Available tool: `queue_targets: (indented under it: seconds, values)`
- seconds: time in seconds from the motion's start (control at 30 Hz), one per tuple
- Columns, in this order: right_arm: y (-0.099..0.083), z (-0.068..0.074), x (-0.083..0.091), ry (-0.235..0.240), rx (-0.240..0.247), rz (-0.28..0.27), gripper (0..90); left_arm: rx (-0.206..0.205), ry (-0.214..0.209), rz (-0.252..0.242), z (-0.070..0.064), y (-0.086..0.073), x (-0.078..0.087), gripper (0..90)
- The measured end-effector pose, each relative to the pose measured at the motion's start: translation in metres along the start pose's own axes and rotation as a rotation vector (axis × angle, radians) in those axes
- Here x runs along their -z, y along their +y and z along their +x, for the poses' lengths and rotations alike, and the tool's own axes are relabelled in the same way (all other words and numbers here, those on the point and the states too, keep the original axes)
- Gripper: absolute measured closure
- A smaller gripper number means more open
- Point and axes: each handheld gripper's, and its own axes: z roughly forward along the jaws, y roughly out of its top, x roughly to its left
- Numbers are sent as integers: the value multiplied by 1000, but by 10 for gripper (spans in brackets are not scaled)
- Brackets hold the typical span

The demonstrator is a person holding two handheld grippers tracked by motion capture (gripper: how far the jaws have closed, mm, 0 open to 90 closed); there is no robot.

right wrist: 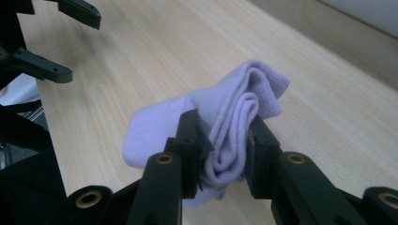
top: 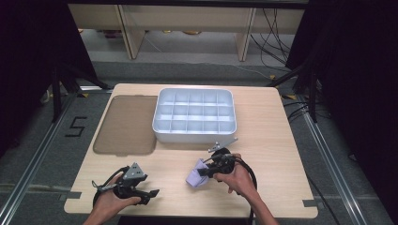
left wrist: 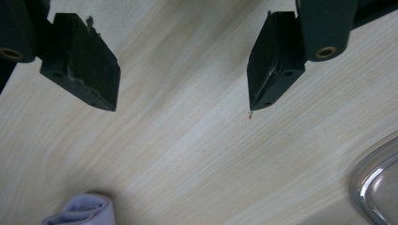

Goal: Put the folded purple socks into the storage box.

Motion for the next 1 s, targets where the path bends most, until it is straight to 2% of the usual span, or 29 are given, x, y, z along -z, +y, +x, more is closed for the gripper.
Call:
queue_targets:
  seconds: [0.1,0.13,0.17,0.23,0.27,0.3,0.33,0.37,0.4,0.43,0.47,0.53,0.57,0.6,0.63,0.67,0.7,0.73,0.77,0.8,0.83,0.87,0.93,0.97,1.0]
  values:
    - [4,1,9,-20,12,-13,716,-20,10,-2,2,0,2,258]
    - [6,1,11,-20,14,-15,716,2,-5,-7,2,0,2,258]
    - [7,0,12,-19,14,-26,716,-9,12,-10,3,0,3,258]
    - [9,0,16,-22,11,-23,716,-4,2,-17,3,1,3,258]
    - [9,0,17,-18,7,-30,716,15,8,-13,3,0,3,258]
    - [10,-1,18,-14,14,-32,716,14,5,-14,3,0,3,258]
    - [11,-1,20,-19,11,-33,717,-4,1,-6,5,1,3,258]
    - [12,-3,21,-8,22,-35,716,3,8,-6,5,1,2,258]
    - [14,-3,23,-15,28,-36,716,21,12,-7,5,0,1,258]
    - [15,-3,26,-33,32,-32,717,19,10,-8,5,0,1,258]
    - [17,-3,28,-32,25,-33,717,6,20,-4,6,0,1,258]
    - [21,-6,34,-51,42,-44,716,16,16,-8,5,-1,2,258]
    - [24,-6,38,-66,31,-38,716,-8,19,-6,6,-2,4,258]
    - [26,-6,40,-54,19,-42,716,-8,27,0,7,-2,4,258]
    - [29,-8,43,-80,30,-60,716,-2,32,-9,7,-3,5,258]
    - [33,-9,48,-91,39,-41,716,-3,28,-11,7,-4,4,258]
    - [36,-9,50,-85,35,-53,716,-10,23,-1,7,-5,5,258]
    - [39,-10,53,-109,44,-56,716,-5,27,7,8,-6,4,259]
    - [43,-12,56,-115,38,-66,716,8,19,4,6,-6,4,262]
    - [47,-12,61,-121,28,-47,716,9,17,5,6,-6,3,264]
    - [50,-14,64,-125,38,-60,716,12,12,4,5,-6,3,263]
    - [53,-16,67,-116,25,-62,717,-9,22,7,5,-5,4,260]
    - [60,-21,73,-139,29,-64,716,-7,12,-5,4,-5,4,253]
    - [63,-22,75,-143,15,-64,716,-15,25,3,5,-5,5,247]
    - [65,-26,77,-141,30,-74,717,-15,24,3,6,-5,4,244]
